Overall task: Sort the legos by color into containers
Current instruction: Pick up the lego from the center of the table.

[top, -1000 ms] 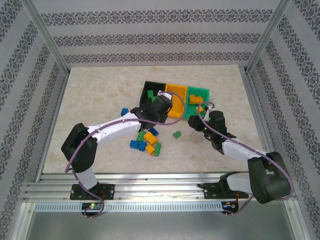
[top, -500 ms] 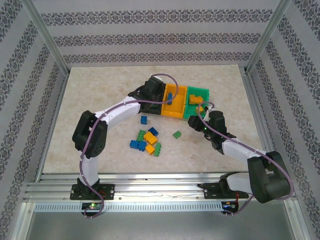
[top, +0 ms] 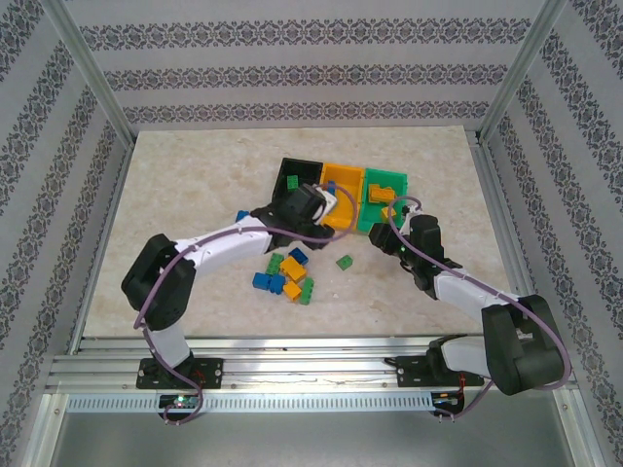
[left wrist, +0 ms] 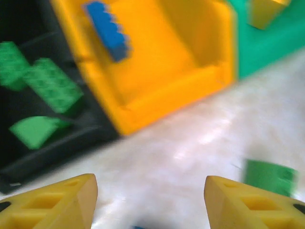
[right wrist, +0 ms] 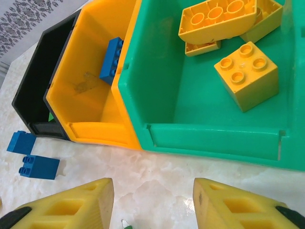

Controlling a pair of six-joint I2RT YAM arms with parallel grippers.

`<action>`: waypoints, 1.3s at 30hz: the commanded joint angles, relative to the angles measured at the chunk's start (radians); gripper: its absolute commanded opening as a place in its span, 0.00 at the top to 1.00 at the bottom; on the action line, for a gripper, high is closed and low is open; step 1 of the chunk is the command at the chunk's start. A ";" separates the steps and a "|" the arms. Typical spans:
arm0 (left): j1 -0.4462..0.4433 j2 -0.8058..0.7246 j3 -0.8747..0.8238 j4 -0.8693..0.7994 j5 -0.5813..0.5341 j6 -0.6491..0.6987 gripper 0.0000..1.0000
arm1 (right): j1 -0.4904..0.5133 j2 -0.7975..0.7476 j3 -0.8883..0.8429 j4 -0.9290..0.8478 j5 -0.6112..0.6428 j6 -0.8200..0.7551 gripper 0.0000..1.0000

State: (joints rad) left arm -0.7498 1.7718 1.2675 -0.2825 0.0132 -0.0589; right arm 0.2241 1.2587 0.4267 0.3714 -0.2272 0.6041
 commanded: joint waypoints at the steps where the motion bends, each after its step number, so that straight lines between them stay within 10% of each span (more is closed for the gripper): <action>1: -0.043 -0.002 -0.034 0.036 0.129 0.030 0.39 | -0.012 -0.009 -0.008 0.023 -0.018 0.013 0.52; 31: -0.108 0.257 0.100 -0.020 0.148 0.013 0.34 | -0.024 0.033 -0.003 0.046 -0.037 0.024 0.52; 39: -0.110 0.322 0.171 -0.081 0.134 0.019 0.46 | -0.025 0.041 -0.001 0.049 -0.038 0.025 0.52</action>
State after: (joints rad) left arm -0.8452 2.0766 1.4143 -0.2996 0.1707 -0.0547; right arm 0.2066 1.2892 0.4267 0.3946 -0.2523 0.6254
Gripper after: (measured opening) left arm 0.543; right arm 0.479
